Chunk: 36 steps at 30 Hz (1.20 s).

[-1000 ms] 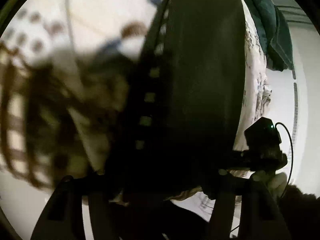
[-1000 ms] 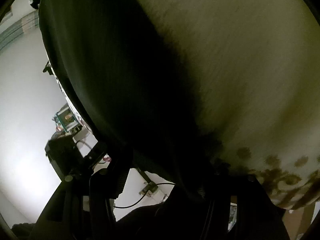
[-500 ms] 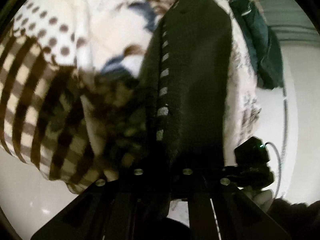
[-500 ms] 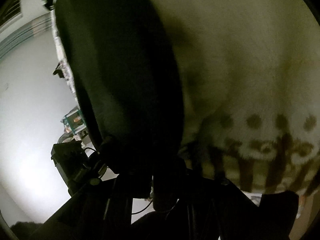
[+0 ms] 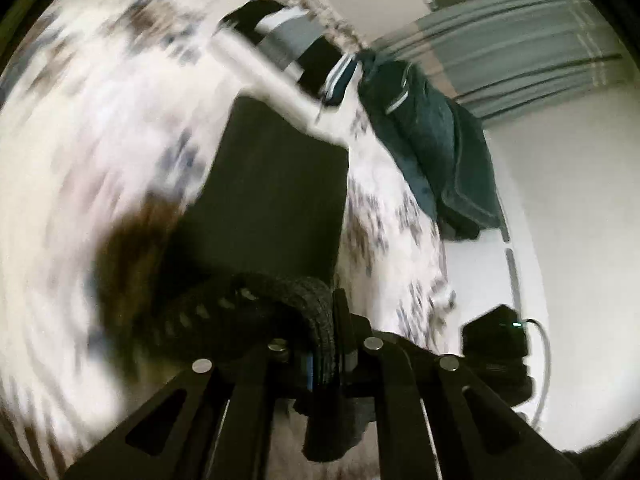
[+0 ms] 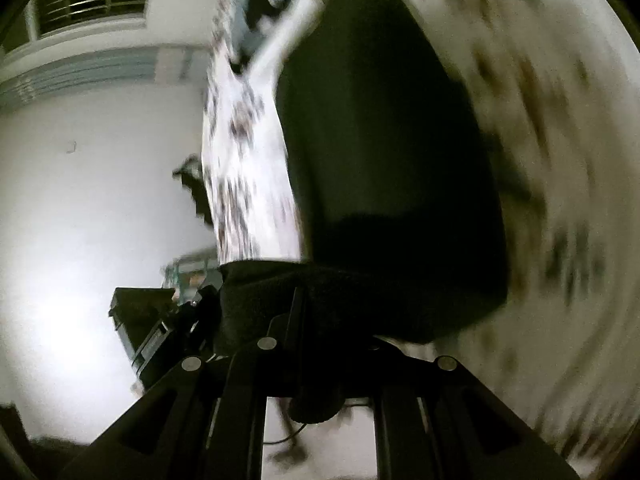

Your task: Fold small clothes

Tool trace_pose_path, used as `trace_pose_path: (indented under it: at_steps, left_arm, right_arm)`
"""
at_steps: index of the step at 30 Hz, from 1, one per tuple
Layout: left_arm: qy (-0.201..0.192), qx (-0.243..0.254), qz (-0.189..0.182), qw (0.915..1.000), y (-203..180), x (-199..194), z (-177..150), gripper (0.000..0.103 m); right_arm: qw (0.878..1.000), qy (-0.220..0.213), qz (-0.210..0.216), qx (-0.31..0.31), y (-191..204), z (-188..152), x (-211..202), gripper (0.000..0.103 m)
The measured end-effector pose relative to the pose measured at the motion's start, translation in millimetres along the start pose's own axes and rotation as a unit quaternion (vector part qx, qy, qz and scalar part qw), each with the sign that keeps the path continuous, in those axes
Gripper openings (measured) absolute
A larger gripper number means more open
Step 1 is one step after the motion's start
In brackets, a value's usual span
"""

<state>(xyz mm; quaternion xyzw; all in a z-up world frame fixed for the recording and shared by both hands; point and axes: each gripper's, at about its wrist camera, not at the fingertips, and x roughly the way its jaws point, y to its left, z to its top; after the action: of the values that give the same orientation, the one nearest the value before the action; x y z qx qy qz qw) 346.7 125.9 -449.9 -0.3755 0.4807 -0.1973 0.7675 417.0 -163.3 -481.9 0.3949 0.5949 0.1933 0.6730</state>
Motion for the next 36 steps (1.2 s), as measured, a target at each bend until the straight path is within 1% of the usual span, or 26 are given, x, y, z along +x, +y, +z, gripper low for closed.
trace_pose_path:
  at_steps: [1,2,3,4,5,6,7,10,12,14,15,16,17,18,19,20,22,24,25,27,29,30,31,32,34,36]
  left_arm:
    - [-0.002,0.009,-0.003,0.9999,-0.5,18.6,28.1,0.005]
    - [-0.004,0.014,0.004,0.9999,3.4,32.2,48.2,0.005]
    - [-0.003,0.014,0.006,0.9999,13.6,35.9,66.5,0.005]
    - [0.005,0.011,0.004,0.9999,20.0,53.9,85.3,0.006]
    - [0.012,0.007,0.007,0.9999,26.3,66.9,97.4,0.006]
    - [0.015,0.001,0.011,0.9998,33.7,84.4,117.4,0.006]
    - [0.019,0.003,0.012,0.9997,37.9,98.4,134.1,0.006]
    - [0.037,-0.009,0.012,0.9992,52.0,132.8,175.0,0.008]
    - [0.056,-0.031,0.015,0.9979,62.5,151.5,192.1,0.01]
    - [0.072,-0.055,0.017,0.9957,73.9,168.4,205.3,0.024]
    - [0.072,-0.061,0.012,0.9955,76.7,170.4,208.1,0.029]
    - [0.067,-0.072,-0.002,0.9951,80.7,171.4,212.1,0.043]
    - [0.061,-0.09,-0.022,0.9938,85.6,170.5,214.8,0.052]
    - [0.057,-0.104,-0.039,0.9922,88.8,169.4,216.2,0.054]
    - [0.053,-0.117,-0.056,0.9902,92.3,167.3,217.9,0.057]
    - [0.049,-0.122,-0.058,0.9895,94.2,161.6,218.1,0.058]
    - [0.04,-0.106,-0.057,0.9919,91.5,146.9,213.2,0.058]
    - [0.033,-0.078,-0.039,0.9957,87.0,126.6,200.5,0.058]
    - [0.026,-0.059,-0.025,0.9976,84.1,110.7,187.1,0.058]
    - [0.02,-0.033,-0.002,0.9993,82.1,82.9,157.3,0.058]
    - [0.018,-0.028,0.011,0.9994,86.1,58.2,122.6,0.058]
    - [0.021,-0.034,0.013,0.9991,90.7,45.8,102.1,0.058]
    - [0.028,-0.049,0.008,0.9984,97.1,34.5,78.1,0.062]
    - [0.031,-0.063,0.008,0.9975,103.2,27.3,60.0,0.07]
    - [0.034,-0.104,-0.004,0.9939,114.8,13.9,13.8,0.07]
    - [0.039,-0.148,-0.014,0.9881,121.4,18.4,-18.3,0.072]
  right_arm:
    - [1.0,-0.02,-0.003,-0.003,6.6,25.6,4.1,0.011]
    - [0.999,-0.034,-0.003,-0.003,11.2,50.7,9.4,0.011]
    - [0.999,-0.047,-0.002,0.0,16.6,76.2,17.5,0.011]
    - [0.998,-0.056,-0.006,0.003,15.0,95.7,21.5,0.011]
    - [0.998,-0.064,-0.015,0.012,14.5,128.3,31.0,0.011]
    - [0.998,-0.065,-0.017,0.018,-3.7,150.2,24.2,0.011]
    - [0.997,-0.071,-0.024,0.028,-3.1,181.2,35.5,0.011]
    - [0.995,-0.072,-0.051,0.037,-1.4,237.1,64.7,0.011]
    - [0.994,-0.066,-0.075,0.053,-10.2,269.0,78.4,0.011]
    - [0.992,-0.061,-0.085,0.074,-19.4,288.4,90.7,0.017]
    - [0.992,-0.057,-0.087,0.078,-23.6,290.7,95.8,0.02]
    - [0.991,-0.067,-0.084,0.077,-24.0,297.9,95.4,0.023]
    - [0.991,-0.082,-0.085,0.071,-25.6,299.4,90.2,0.037]
    - [0.99,-0.096,-0.081,0.065,-24.9,299.2,84.6,0.055]
    - [0.99,-0.104,-0.078,0.058,-24.1,297.8,78.0,0.062]
    - [0.99,-0.104,-0.085,0.053,-22.5,297.1,73.8,0.065]
    - [0.99,-0.1,-0.098,0.035,-19.0,289.4,63.6,0.065]
    - [0.989,-0.089,-0.119,0.012,-18.9,279.3,55.6,0.066]
    - [0.988,-0.081,-0.13,-0.001,-21.0,270.2,48.0,0.067]
    - [0.989,-0.059,-0.134,-0.011,-31.9,252.8,37.3,0.081]
    - [0.992,-0.028,-0.125,-0.009,-47.8,242.7,33.3,0.083]
    - [0.993,-0.016,-0.12,-0.009,-53.8,240.0,32.4,0.084]
    - [0.993,-0.003,-0.118,-0.011,-62.2,240.1,34.2,0.084]
    - [0.993,0.011,-0.116,-0.016,-69.9,243.1,39.1,0.085]
    - [0.995,0.035,-0.097,-0.015,-83.9,254.3,53.9,0.091]
    - [0.995,0.049,-0.087,-0.022,-92.3,267.8,68.8,0.092]
